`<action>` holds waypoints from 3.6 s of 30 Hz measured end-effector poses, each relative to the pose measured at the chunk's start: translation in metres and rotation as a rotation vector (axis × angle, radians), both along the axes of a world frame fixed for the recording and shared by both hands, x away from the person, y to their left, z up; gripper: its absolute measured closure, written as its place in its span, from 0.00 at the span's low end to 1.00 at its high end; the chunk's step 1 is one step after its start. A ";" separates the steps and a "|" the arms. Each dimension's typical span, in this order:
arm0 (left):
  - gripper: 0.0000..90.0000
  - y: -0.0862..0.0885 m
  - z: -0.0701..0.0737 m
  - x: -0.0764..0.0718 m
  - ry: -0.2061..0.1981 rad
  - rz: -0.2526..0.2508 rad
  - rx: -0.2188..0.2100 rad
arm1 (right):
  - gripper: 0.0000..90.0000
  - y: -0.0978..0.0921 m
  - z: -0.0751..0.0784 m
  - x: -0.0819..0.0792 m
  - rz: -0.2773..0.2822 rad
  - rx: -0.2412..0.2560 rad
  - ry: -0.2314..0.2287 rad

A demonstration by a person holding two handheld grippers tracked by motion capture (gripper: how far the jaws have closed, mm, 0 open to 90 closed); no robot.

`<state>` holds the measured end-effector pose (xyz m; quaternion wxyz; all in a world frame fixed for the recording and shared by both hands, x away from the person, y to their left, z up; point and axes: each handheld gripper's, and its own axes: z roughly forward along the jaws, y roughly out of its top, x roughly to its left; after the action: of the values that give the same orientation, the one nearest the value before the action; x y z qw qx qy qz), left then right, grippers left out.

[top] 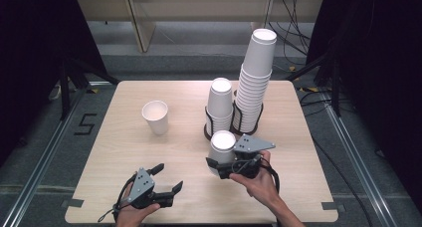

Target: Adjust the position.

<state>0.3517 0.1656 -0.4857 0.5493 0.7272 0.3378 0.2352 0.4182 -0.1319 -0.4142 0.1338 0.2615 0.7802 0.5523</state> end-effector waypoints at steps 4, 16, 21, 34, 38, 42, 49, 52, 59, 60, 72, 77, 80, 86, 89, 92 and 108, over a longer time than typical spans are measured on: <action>0.16 -0.009 0.000 0.000 -0.007 -0.044 -0.018 | 0.21 0.010 -0.003 -0.001 0.016 -0.002 0.024; 0.16 -0.041 -0.003 -0.003 -0.012 -0.125 -0.054 | 0.21 0.029 -0.010 -0.004 0.061 0.004 0.004; 0.16 -0.044 -0.003 -0.002 -0.024 -0.140 -0.090 | 0.21 0.034 -0.013 -0.007 0.087 -0.004 0.018; 0.12 -0.049 -0.005 -0.003 -0.020 -0.162 -0.093 | 0.21 0.047 -0.020 -0.011 0.153 -0.023 -0.015; 0.07 -0.050 -0.005 -0.002 -0.023 -0.162 -0.101 | 0.21 0.051 -0.021 -0.015 0.173 -0.011 0.006; 0.04 -0.051 -0.005 -0.002 -0.026 -0.162 -0.102 | 0.21 0.053 -0.022 -0.016 0.180 -0.001 -0.003; 0.00 -0.055 -0.006 -0.002 -0.028 -0.156 -0.094 | 0.21 0.057 -0.023 -0.021 0.191 0.022 0.047; 0.00 -0.057 -0.008 -0.001 -0.042 -0.155 -0.107 | 0.21 0.059 -0.025 -0.021 0.205 0.042 0.050; 0.00 -0.057 -0.006 -0.003 -0.050 -0.148 -0.097 | 0.21 0.060 -0.024 -0.022 0.215 0.040 0.043; 0.02 -0.057 -0.006 -0.003 -0.048 -0.153 -0.099 | 0.21 0.060 -0.025 -0.021 0.215 0.036 0.034; 0.10 -0.057 -0.006 -0.003 -0.030 -0.207 -0.055 | 0.17 0.057 -0.017 -0.022 0.206 -0.011 0.079; 0.10 -0.059 -0.010 -0.002 -0.026 -0.230 -0.007 | 0.19 0.047 0.006 -0.023 0.210 -0.010 0.074; 0.10 -0.058 -0.009 -0.002 -0.027 -0.236 0.005 | 0.26 0.042 0.014 -0.023 0.217 -0.021 0.081; 0.10 -0.058 -0.010 -0.003 -0.023 -0.249 0.068 | 0.27 0.037 0.013 -0.021 0.226 -0.045 0.123; 0.10 -0.056 -0.009 -0.002 -0.020 -0.255 0.075 | 0.28 0.037 0.013 -0.020 0.247 -0.054 0.130; 0.07 -0.055 -0.008 -0.002 -0.035 -0.252 0.040 | 0.28 0.034 0.015 -0.018 0.235 -0.031 0.128; 0.04 -0.051 -0.006 0.001 -0.079 -0.236 -0.014 | 0.29 0.030 0.017 -0.012 0.209 0.070 0.158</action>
<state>0.3531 0.1150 -0.4913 0.5913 0.7482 0.2294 0.1950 0.4063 -0.1022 -0.3976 0.0044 0.2260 0.7917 0.5676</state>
